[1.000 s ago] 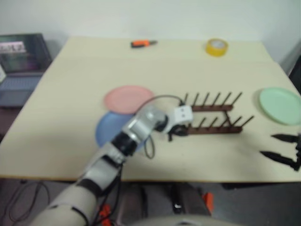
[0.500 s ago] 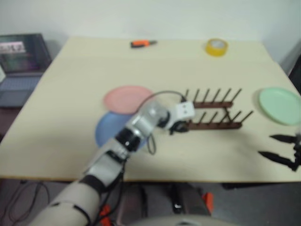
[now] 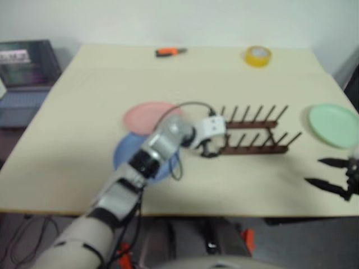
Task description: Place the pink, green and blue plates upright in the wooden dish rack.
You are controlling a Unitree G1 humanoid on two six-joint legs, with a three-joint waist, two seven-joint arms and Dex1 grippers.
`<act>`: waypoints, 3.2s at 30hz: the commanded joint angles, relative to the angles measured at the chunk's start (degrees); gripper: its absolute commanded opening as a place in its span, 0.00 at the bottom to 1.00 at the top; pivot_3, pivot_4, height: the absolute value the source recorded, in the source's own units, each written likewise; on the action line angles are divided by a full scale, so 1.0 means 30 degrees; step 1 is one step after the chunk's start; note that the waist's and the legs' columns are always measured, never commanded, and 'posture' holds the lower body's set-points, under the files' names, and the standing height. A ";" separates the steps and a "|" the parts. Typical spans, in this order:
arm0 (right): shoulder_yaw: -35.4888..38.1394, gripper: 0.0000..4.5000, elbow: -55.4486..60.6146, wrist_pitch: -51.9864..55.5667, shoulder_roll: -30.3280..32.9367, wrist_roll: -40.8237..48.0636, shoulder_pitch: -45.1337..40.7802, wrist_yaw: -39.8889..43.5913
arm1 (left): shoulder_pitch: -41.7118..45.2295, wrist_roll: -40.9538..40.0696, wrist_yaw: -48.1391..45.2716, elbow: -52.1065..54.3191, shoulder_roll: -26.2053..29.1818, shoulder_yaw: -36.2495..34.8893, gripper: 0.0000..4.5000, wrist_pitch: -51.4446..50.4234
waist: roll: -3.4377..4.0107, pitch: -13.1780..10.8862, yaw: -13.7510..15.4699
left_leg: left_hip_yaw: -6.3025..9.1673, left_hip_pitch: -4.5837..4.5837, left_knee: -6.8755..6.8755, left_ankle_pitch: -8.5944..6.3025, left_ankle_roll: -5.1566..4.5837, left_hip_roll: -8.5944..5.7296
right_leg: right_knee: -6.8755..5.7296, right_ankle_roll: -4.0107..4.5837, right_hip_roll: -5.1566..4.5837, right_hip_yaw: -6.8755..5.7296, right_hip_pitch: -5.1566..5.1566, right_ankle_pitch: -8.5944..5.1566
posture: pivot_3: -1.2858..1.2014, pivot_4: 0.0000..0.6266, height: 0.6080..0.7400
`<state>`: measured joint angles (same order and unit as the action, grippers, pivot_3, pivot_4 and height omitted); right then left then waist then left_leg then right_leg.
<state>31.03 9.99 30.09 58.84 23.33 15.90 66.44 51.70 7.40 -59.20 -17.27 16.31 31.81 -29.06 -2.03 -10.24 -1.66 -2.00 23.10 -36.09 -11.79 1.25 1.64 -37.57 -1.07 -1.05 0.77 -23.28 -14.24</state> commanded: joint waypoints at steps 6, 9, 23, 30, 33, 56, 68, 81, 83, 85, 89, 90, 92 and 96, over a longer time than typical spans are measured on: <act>-0.1018 0.83 -0.1046 -0.0319 0.0521 -0.0303 -0.1180 0.0008 | -0.0171 -0.0964 -0.1359 0.4489 0.1541 -0.0804 0.80 -0.1811 | 0.0001 0.0000 0.0031 | -0.0004 0.0005 -0.0002 0.0000 -0.0001 0.0000 | 0.0003 -0.0001 -0.0005 0.0004 0.0001 0.0001 | 0.52 0.24 1.00; -0.1369 0.58 -0.1358 -0.0344 0.0502 -0.0340 -0.1486 0.0060 | -0.0524 -0.1664 -0.1859 0.5767 0.1763 -0.0810 0.55 -0.2476 | 0.0005 0.0003 0.0017 | -0.0006 0.0003 -0.0004 0.0000 -0.0001 0.0000 | 0.0000 -0.0002 -0.0005 0.0006 0.0001 0.0001 | 0.52 0.24 1.00; -0.4351 0.01 -0.2283 -0.0151 -0.1047 -0.0725 -0.3888 -0.1284 | -0.1684 -0.2366 -0.0942 0.4797 -0.1012 0.1414 0.00 -0.3497 | -0.0002 -0.0001 -0.0022 | -0.0009 -0.0022 -0.0025 0.0001 -0.0002 -0.0003 | -0.0027 -0.0005 -0.0001 0.0020 0.0021 0.0004 | 0.52 0.24 1.00; -0.5874 0.01 -0.3295 -0.0701 -0.2301 -0.1437 -0.5344 -0.2795 | -0.1257 -0.1709 0.0266 0.2815 -0.1982 0.1650 0.00 -0.3123 | 0.0020 0.0012 -0.0009 | -0.0004 -0.0026 -0.0027 0.0002 -0.0003 -0.0005 | -0.0039 -0.0003 0.0004 0.0020 0.0020 0.0002 | 0.52 0.24 1.00; -0.6371 0.01 -0.4109 -0.1359 -0.2868 -0.2133 -0.6046 -0.3640 | -0.1231 -0.1544 0.0596 0.2314 -0.2286 0.1698 0.00 -0.3079 | 0.0018 0.0010 -0.0011 | -0.0011 -0.0025 -0.0027 0.0002 -0.0003 -0.0008 | -0.0037 -0.0006 0.0001 0.0027 0.0020 0.0004 | 0.52 0.24 1.00; -0.8715 0.01 -0.6860 -0.4348 -0.6525 -0.4532 -1.0552 -0.6938 | -0.0109 -0.0057 0.5038 -0.2409 -0.4189 0.0107 0.00 -0.1498 | 0.0014 0.0016 -0.0120 | -0.0052 -0.0049 -0.0095 0.0005 -0.0008 -0.0002 | -0.0069 -0.0075 0.0009 0.0032 0.0028 0.0056 | 0.52 0.24 1.00; -0.9702 0.01 -0.9432 -0.5615 -0.7786 -0.5505 -1.3216 -0.7655 | 0.0942 0.0579 0.6518 -0.5011 -0.4503 -0.0649 0.00 0.0059 | 0.0014 0.0016 -0.0063 | -0.0056 -0.0035 -0.0076 0.0004 -0.0010 -0.0005 | -0.0054 -0.0074 0.0007 0.0037 0.0016 0.0055 | 0.52 0.24 1.00; -0.9961 0.01 -1.0744 -0.6325 -0.8146 -0.5849 -1.4250 -0.7542 | 0.1319 0.0810 0.7174 -0.6376 -0.4614 -0.1427 0.00 0.0782 | 0.0015 0.0016 -0.0075 | -0.0066 -0.0038 -0.0069 0.0004 -0.0009 -0.0006 | -0.0055 -0.0074 0.0006 0.0037 0.0013 0.0056 | 0.52 0.24 1.00; -0.9935 0.01 -1.0468 -0.6198 -0.8085 -0.5725 -1.4178 -0.7339 | 0.1225 0.0610 0.6809 -0.5713 -0.4557 -0.1506 0.00 0.0451 | 0.0015 0.0016 -0.0075 | -0.0066 -0.0036 -0.0069 0.0004 -0.0009 -0.0006 | -0.0055 -0.0074 0.0007 0.0037 0.0013 0.0056 | 0.52 0.24 1.00; -0.9894 0.01 -0.8810 -0.5262 -0.7566 -0.5120 -1.3498 -0.6364 | 0.0959 0.0347 0.5928 -0.3992 -0.4045 -0.1512 0.00 -0.0444 | 0.0017 0.0014 -0.0079 | -0.0070 -0.0034 -0.0067 0.0004 -0.0009 -0.0007 | -0.0052 -0.0074 0.0007 0.0035 0.0009 0.0056 | 0.52 0.24 1.00; -0.9484 0.01 -0.3557 -0.1616 -0.5491 -0.2888 -1.1665 -0.3591 | 0.0767 -0.0468 0.4629 0.0221 -0.2658 -0.2235 0.00 -0.2784 | 0.0039 0.0002 -0.0067 | -0.0039 0.0023 -0.0022 0.0004 -0.0005 0.0000 | -0.0043 -0.0060 0.0008 0.0052 -0.0037 0.0043 | 0.52 0.24 1.00; -0.9353 0.01 -0.2825 -0.1164 -0.5121 -0.2613 -1.1442 -0.3396 | 0.0762 -0.0536 0.4462 0.0878 -0.2350 -0.2270 0.00 -0.3176 | 0.0039 0.0003 -0.0076 | -0.0041 0.0028 -0.0015 0.0004 -0.0004 0.0000 | -0.0042 -0.0055 0.0009 0.0048 -0.0048 0.0040 | 0.52 0.24 1.00; -0.9224 0.01 -0.1779 -0.0452 -0.4542 -0.2138 -1.1109 -0.3130 | 0.0759 -0.0681 0.4260 0.1856 -0.1940 -0.2369 0.00 -0.3793 | 0.0038 0.0003 -0.0060 | -0.0041 0.0017 -0.0010 0.0003 -0.0003 0.0000 | -0.0041 -0.0054 0.0008 0.0040 -0.0046 0.0037 | 0.52 0.24 1.00; -0.9058 0.01 -0.0251 0.0340 -0.3521 -0.1690 -1.0788 -0.2785 | 0.1005 -0.1401 0.3650 0.3872 -0.0843 -0.3299 0.00 -0.5032 | 0.0032 -0.0002 -0.0019 | -0.0019 -0.0003 -0.0022 0.0005 -0.0005 -0.0005 | -0.0036 -0.0054 0.0002 0.0025 -0.0013 0.0036 | 0.52 0.24 1.00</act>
<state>1.92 6.46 30.27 46.52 17.08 -16.44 57.49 53.25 4.39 -47.37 -9.84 12.61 24.52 -42.99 -1.93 -10.24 -1.71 -2.08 23.09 -36.17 -11.77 1.23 1.63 -37.68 -1.23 -1.04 0.84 -23.32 -14.13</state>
